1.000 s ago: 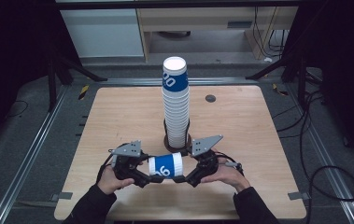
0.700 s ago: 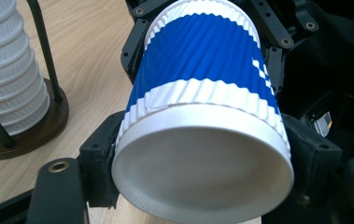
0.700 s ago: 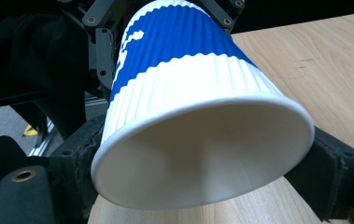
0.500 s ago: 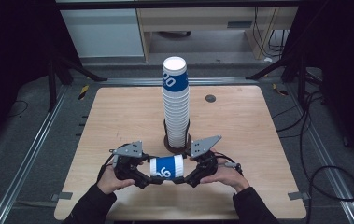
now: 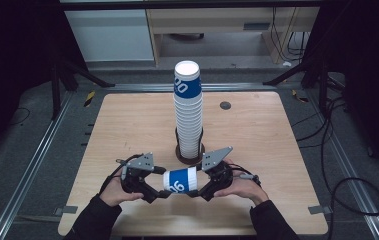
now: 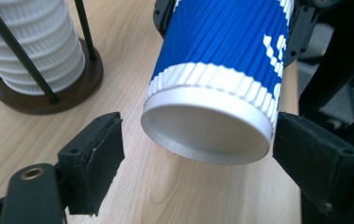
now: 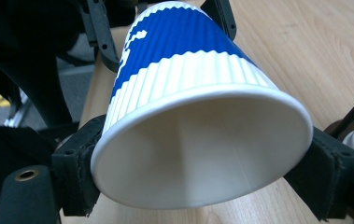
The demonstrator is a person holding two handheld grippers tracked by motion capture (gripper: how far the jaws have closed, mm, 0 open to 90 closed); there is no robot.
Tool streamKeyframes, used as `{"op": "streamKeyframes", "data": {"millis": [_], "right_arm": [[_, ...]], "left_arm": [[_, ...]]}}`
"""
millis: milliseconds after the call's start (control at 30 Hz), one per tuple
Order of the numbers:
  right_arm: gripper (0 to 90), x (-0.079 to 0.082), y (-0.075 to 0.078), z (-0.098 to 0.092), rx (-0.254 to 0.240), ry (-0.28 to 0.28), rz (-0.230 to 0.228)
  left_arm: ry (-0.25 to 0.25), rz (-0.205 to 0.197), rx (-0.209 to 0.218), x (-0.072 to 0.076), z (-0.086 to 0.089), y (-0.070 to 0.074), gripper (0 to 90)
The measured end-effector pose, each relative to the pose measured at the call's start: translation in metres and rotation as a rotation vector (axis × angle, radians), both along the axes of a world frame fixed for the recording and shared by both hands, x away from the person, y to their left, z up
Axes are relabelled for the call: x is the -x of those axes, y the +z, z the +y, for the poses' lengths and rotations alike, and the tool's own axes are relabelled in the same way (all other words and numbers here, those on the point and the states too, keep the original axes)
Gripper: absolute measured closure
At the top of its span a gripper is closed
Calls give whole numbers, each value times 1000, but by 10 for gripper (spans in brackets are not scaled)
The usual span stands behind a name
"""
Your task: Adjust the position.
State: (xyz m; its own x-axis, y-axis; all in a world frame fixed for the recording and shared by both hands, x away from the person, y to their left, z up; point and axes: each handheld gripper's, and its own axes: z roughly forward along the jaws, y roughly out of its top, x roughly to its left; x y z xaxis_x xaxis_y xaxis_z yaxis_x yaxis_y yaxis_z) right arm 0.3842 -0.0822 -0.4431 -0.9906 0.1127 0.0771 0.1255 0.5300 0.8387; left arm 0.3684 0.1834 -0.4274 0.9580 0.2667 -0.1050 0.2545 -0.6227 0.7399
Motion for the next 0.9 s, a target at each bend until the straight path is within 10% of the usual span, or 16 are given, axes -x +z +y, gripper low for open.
{"op": "streamKeyframes", "data": {"millis": [300,900], "right_arm": [[160,5,-11,19,103,55,-1],[94,3,-4,14,19,34,8]], "left_arm": [[-84,-28,-163,9,-21,-13,175],[-73,-22,-120,5,-12,-9,269]]}}
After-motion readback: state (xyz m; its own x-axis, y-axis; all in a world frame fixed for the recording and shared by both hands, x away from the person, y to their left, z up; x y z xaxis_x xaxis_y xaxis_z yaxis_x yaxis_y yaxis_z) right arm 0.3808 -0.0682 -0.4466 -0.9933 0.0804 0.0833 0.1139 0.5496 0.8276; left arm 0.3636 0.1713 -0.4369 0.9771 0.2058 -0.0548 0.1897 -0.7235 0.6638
